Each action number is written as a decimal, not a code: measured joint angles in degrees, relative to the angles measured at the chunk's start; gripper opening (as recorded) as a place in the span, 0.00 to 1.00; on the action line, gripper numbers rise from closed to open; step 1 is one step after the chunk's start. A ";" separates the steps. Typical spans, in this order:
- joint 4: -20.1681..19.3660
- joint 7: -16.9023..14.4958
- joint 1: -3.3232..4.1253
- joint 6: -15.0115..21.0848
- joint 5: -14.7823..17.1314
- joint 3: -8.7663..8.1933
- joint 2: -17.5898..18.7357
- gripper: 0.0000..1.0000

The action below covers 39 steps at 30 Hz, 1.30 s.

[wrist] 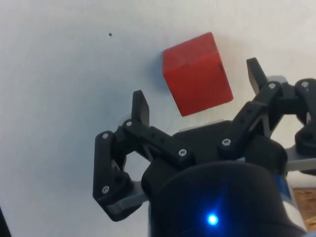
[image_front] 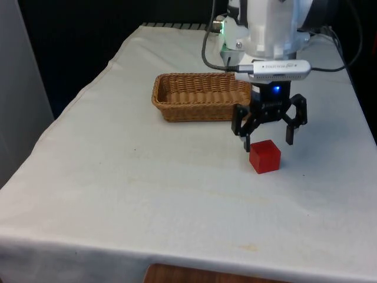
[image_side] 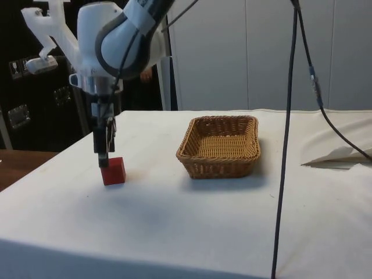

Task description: Pick up the cube and place it into the basket.

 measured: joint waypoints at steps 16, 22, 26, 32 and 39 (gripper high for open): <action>-0.11 -2.98 0.06 1.89 0.00 0.00 2.29 1.00; -0.29 -3.04 0.11 1.89 0.00 0.00 2.46 1.00; -0.29 -3.09 0.17 2.01 0.00 0.00 2.98 1.00; -0.29 -3.09 0.17 2.01 -0.06 0.00 3.15 0.90; -0.29 -3.15 0.17 2.01 -0.17 0.00 3.32 0.03</action>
